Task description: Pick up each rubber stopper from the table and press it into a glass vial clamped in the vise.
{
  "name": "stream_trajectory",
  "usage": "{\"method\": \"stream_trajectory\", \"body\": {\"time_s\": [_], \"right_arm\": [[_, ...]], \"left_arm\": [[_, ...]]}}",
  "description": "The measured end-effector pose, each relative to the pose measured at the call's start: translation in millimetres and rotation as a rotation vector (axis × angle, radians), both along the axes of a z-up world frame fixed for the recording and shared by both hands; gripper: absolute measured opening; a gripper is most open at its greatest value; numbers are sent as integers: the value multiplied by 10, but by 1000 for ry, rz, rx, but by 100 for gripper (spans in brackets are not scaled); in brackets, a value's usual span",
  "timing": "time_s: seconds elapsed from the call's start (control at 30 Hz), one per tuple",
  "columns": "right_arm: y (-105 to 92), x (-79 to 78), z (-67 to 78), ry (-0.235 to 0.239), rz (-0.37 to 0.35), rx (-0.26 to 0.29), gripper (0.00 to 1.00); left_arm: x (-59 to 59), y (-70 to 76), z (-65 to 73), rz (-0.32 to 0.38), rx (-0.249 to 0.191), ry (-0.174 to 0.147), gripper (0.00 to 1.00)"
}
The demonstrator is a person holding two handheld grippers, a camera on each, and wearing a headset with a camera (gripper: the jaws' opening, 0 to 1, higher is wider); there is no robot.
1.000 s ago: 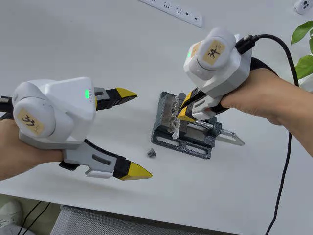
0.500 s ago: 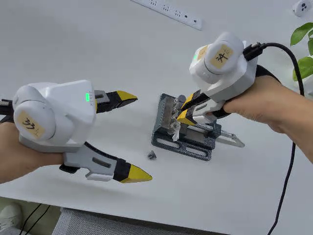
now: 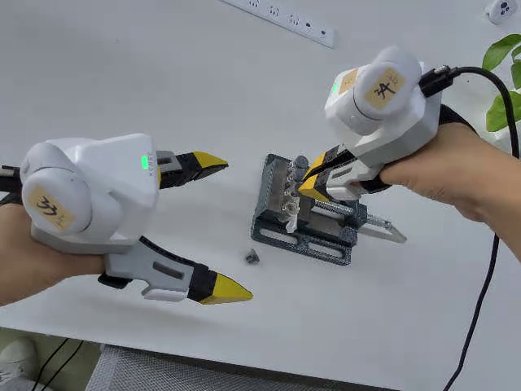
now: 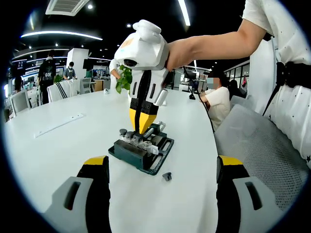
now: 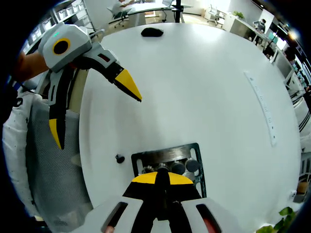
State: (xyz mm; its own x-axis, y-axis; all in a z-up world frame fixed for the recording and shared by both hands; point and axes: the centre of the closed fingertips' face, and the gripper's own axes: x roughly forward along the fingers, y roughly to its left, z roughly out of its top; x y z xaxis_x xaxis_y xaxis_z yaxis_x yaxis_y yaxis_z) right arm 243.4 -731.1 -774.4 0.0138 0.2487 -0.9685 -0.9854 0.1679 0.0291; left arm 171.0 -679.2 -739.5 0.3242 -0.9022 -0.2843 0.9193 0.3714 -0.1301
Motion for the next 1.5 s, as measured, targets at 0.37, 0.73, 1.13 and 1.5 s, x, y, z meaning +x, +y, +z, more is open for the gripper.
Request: {"method": "stream_trajectory", "body": {"time_s": [0.37,0.73,1.13,1.5], "right_arm": [[-4,11,-56,9,0,0,1],[1,6,-62,22,4,-2,1],[1,29,-77,29,12,-14,1],[8,36,-90,38,7,-39,1]], "left_arm": [[6,4,-19,1,2,2,91],[8,18,-59,5,4,8,91],[25,13,-82,-1,2,9,91],[42,31,-89,5,-3,12,90]]}}
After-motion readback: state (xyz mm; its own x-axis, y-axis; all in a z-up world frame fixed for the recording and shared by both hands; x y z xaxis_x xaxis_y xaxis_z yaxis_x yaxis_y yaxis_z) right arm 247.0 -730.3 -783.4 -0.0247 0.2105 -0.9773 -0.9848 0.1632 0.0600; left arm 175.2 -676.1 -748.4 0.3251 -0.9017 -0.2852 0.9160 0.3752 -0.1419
